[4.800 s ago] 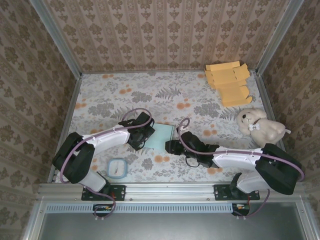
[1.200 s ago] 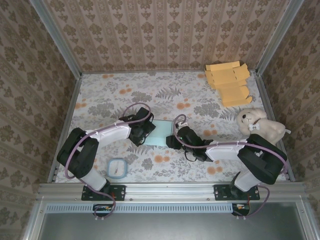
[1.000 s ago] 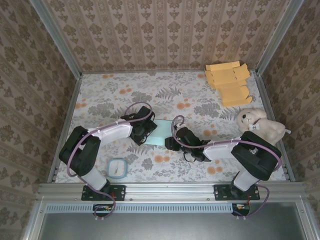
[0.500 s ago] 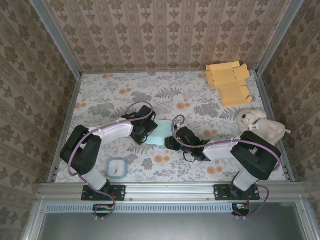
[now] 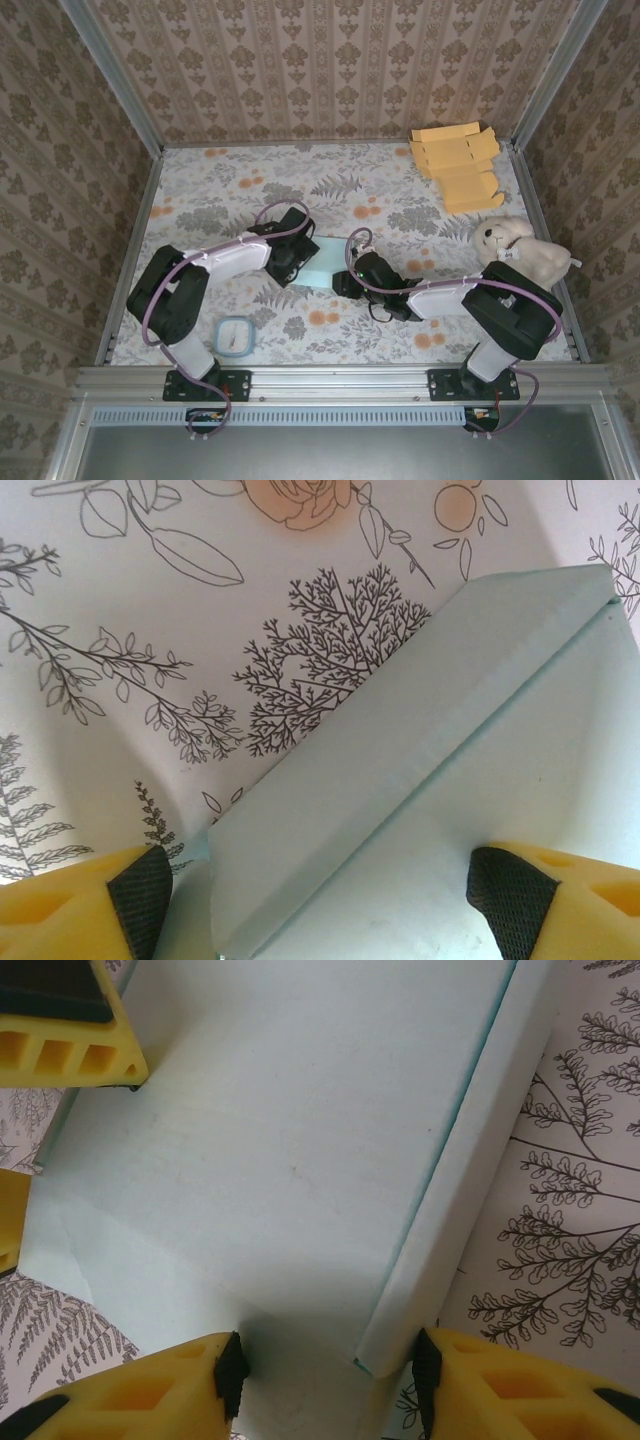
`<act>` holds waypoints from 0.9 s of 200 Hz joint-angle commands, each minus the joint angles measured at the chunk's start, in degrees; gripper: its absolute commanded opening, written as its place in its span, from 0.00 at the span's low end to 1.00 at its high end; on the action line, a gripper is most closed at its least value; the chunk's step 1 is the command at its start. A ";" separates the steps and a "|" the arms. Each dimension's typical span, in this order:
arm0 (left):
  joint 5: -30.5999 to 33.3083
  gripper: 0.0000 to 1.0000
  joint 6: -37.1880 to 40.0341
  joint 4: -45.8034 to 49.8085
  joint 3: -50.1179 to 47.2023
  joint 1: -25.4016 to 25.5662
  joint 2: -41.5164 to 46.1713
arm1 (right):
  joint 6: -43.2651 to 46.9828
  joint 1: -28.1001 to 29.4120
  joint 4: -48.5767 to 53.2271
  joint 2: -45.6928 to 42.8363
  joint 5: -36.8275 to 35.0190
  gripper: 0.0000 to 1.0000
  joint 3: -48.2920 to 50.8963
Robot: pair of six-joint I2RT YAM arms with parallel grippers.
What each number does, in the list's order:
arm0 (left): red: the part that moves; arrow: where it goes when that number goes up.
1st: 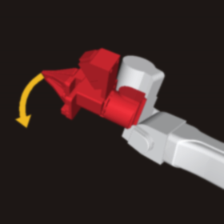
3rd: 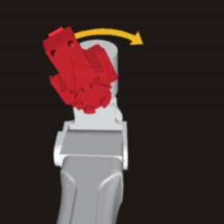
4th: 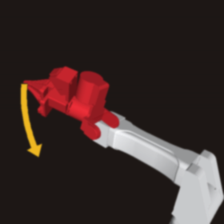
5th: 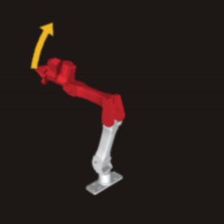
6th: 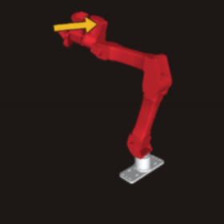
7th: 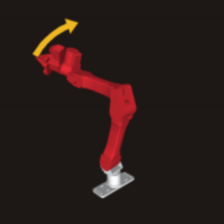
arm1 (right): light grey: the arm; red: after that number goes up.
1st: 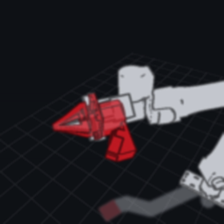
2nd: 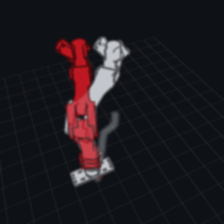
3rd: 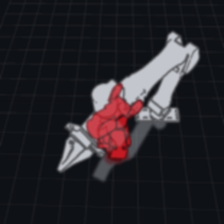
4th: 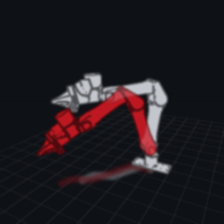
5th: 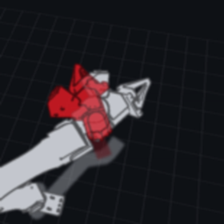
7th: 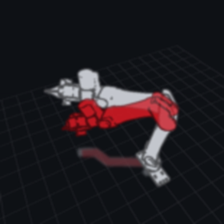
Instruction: Fold the paper box
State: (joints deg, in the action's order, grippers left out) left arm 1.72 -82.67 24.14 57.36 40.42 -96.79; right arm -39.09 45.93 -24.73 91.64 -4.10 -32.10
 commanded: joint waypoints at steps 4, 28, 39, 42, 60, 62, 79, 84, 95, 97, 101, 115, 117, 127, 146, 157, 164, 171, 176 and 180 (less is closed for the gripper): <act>-9.71 0.86 0.09 4.55 -2.54 3.64 -5.40 | 1.57 0.73 -1.84 -0.18 2.42 0.49 -0.27; -8.75 0.86 -0.27 4.28 -3.56 3.35 -5.64 | 3.23 0.71 -1.33 -0.65 0.04 0.48 0.61; -9.00 0.86 -0.31 3.71 -4.14 2.96 -6.15 | 4.18 0.73 -1.22 -0.76 -0.94 0.48 0.92; -9.08 0.86 -0.30 3.53 -4.26 2.92 -6.32 | 4.46 0.74 -1.13 -0.76 -1.24 0.48 1.05; -9.57 0.86 -0.22 2.81 -4.71 2.47 -7.48 | 6.10 0.68 -1.26 -0.60 -2.39 0.47 1.59; -9.66 0.86 -0.21 2.81 -4.76 2.47 -7.63 | 6.19 0.72 -1.21 -0.59 -2.42 0.47 1.64; -10.09 0.86 -0.12 2.14 -4.98 2.12 -8.85 | 7.47 0.65 -1.44 -0.15 -2.97 0.47 1.80; -10.15 0.86 -0.04 2.03 -4.96 2.03 -9.16 | 7.73 0.71 -1.48 0.01 -3.06 0.47 1.83; -10.49 0.86 0.11 1.77 -4.95 1.80 -9.84 | 8.35 0.73 -1.72 0.41 -3.52 0.46 1.77; -10.55 0.86 0.14 1.74 -4.97 1.75 -9.96 | 8.49 0.67 -1.81 0.44 -3.59 0.46 1.80; -10.72 0.86 0.14 1.57 -4.96 1.69 -10.19 | 8.73 0.68 -2.01 0.55 -3.81 0.46 1.85; -11.04 0.85 0.48 1.31 -4.90 1.52 -10.69 | 9.63 0.73 -2.34 1.15 -4.70 0.46 1.75; -11.08 0.86 0.54 1.27 -4.89 1.44 -10.74 | 9.80 0.74 -2.34 1.17 -4.91 0.46 1.77; -11.12 0.86 0.60 1.34 -4.87 1.29 -10.93 | 10.46 0.74 -2.52 1.60 -5.84 0.45 1.77; -11.28 0.85 0.85 1.08 -5.04 1.02 -10.87 | 12.15 0.78 -3.17 2.40 -7.24 0.46 1.86; -11.22 0.85 0.99 1.00 -5.07 0.87 -10.79 | 13.12 0.75 -3.80 2.71 -7.82 0.46 2.02; -11.14 0.85 1.03 1.08 -5.16 0.73 -10.70 | 13.71 0.78 -4.08 2.98 -8.11 0.46 2.16; -11.18 0.85 1.13 1.08 -5.27 0.60 -10.61 | 14.17 0.83 -4.27 3.15 -8.28 0.47 2.30; -11.04 0.85 1.19 1.10 -5.32 0.56 -10.56 | 14.43 0.81 -4.27 3.23 -8.38 0.47 2.30; -11.03 0.85 1.20 1.16 -5.38 0.49 -10.52 | 14.56 0.79 -4.32 3.22 -8.46 0.47 2.33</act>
State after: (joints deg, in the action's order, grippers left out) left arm -2.02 -82.65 15.66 56.95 39.72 -100.07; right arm -28.75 45.89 -27.49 92.40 -13.63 -30.50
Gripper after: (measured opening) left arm 0.854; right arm 0.466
